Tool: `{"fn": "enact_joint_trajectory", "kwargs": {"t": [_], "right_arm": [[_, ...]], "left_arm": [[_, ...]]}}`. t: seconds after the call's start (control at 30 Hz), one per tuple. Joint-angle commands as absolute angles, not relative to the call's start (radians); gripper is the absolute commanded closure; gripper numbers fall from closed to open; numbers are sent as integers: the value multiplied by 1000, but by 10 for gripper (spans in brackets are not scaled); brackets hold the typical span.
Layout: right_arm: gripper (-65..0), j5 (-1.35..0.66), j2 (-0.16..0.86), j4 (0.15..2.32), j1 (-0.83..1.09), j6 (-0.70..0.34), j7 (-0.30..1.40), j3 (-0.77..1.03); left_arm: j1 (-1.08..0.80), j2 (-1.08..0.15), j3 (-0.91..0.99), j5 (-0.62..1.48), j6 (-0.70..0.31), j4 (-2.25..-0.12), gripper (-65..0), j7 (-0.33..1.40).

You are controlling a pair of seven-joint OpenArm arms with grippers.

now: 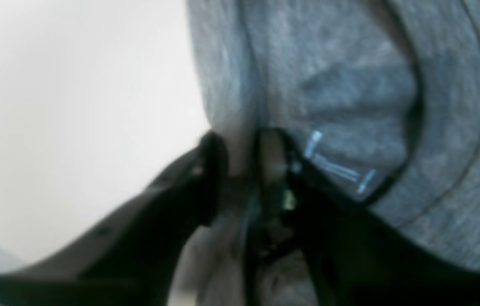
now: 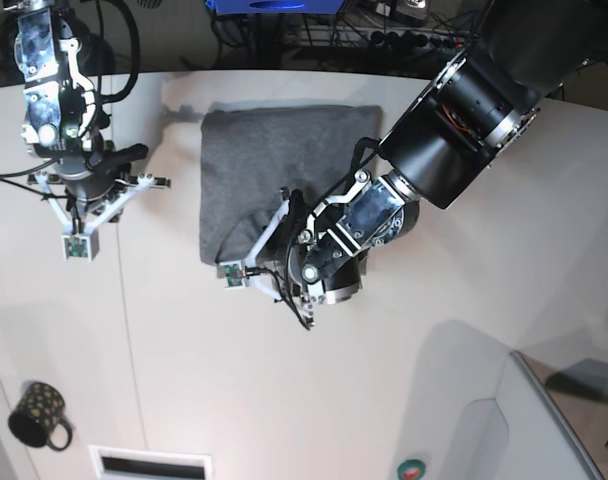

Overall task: Layout the t-shirt on the table in an organized manner, then fold the t-shirt properly
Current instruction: 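Lift and fold the grasped corner with the left gripper over the shirt, then pat the folded shirt's edge flat with both grippers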

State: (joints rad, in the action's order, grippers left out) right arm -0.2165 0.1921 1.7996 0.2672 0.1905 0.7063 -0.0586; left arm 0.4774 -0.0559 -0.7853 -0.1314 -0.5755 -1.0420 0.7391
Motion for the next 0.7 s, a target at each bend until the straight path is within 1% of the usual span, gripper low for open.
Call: {"fn": "enact_joint_trajectory", "kwargs": {"t": [0.0, 0.1, 0.27, 0.4, 0.5, 0.57, 0.63, 0.67], "right_arm": [[0, -213, 196, 1816, 262, 188, 685, -56], [0, -213, 196, 1817, 262, 188, 685, -56], [0, -213, 196, 1822, 262, 188, 688, -58], [0, -213, 196, 1824, 263, 188, 688, -58], [0, -214, 194, 1830, 274, 176, 685, -61], [0, -214, 194, 1853, 283, 111, 685, -85], [0, -214, 194, 1882, 309, 27, 682, -110], [0, -214, 194, 1897, 323, -15, 673, -124]], "left_arm": [[504, -50, -780, -136, -575, -1069, -217, 739], [509, -51, -780, -137, -575, -1092, -255, 739], [536, -59, -780, -137, -575, -1135, -258, 754], [552, -94, -780, -130, -575, -1274, -258, 863], [541, -148, -779, -127, -575, -1414, -257, 937], [504, -183, -771, -128, -575, -1523, -252, 983], [426, -203, -691, -125, -575, -1615, -240, 1001], [363, -203, -618, -125, -575, -1661, -197, 1000]]}}
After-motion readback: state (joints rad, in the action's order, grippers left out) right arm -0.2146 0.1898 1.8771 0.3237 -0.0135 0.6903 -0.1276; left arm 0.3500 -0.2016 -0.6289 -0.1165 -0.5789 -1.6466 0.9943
